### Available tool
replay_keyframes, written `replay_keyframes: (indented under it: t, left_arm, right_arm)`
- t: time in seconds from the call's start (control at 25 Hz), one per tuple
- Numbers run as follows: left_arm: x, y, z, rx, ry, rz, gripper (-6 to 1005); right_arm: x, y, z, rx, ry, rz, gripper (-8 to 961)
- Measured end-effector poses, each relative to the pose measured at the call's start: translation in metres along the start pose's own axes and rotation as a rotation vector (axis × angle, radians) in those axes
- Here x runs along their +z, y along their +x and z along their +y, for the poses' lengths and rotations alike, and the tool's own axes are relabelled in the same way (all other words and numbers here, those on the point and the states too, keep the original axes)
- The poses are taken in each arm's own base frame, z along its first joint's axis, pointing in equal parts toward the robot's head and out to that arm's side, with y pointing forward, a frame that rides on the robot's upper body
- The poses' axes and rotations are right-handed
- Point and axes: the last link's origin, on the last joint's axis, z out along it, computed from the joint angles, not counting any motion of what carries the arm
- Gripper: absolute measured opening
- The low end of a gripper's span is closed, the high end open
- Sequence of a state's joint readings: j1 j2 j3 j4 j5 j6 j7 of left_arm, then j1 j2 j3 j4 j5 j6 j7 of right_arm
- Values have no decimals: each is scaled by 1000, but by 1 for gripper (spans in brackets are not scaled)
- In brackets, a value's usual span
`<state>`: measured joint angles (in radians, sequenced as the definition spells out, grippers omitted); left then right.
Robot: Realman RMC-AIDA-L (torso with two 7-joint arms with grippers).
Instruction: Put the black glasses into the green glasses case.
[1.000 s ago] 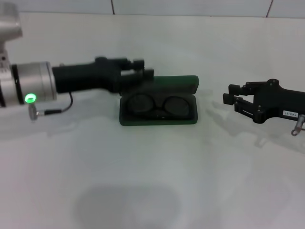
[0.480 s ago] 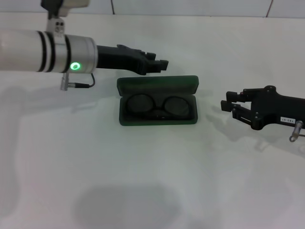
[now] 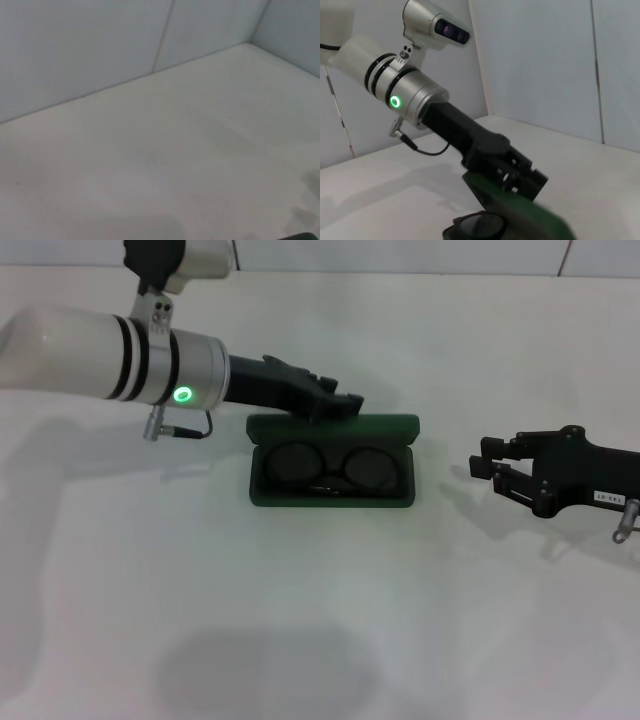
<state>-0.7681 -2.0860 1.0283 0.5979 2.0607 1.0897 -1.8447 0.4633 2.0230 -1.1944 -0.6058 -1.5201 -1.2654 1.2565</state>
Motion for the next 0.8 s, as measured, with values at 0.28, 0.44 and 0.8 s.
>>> replay_keyframes:
  t: [0.28, 0.44, 0.8]
  left_arm:
    - [4, -17, 9, 36, -32, -37, 558]
    - [4, -23, 12, 56, -48, -14, 559]
    - [-19, -24, 35, 185, -224, 224, 562]
  right_arm:
    - [-1, 0, -4, -6, 30, 3, 280]
    - [1, 0, -6, -10, 35, 6, 281]
    - [0, -7, 5, -69, -43, -28, 284]
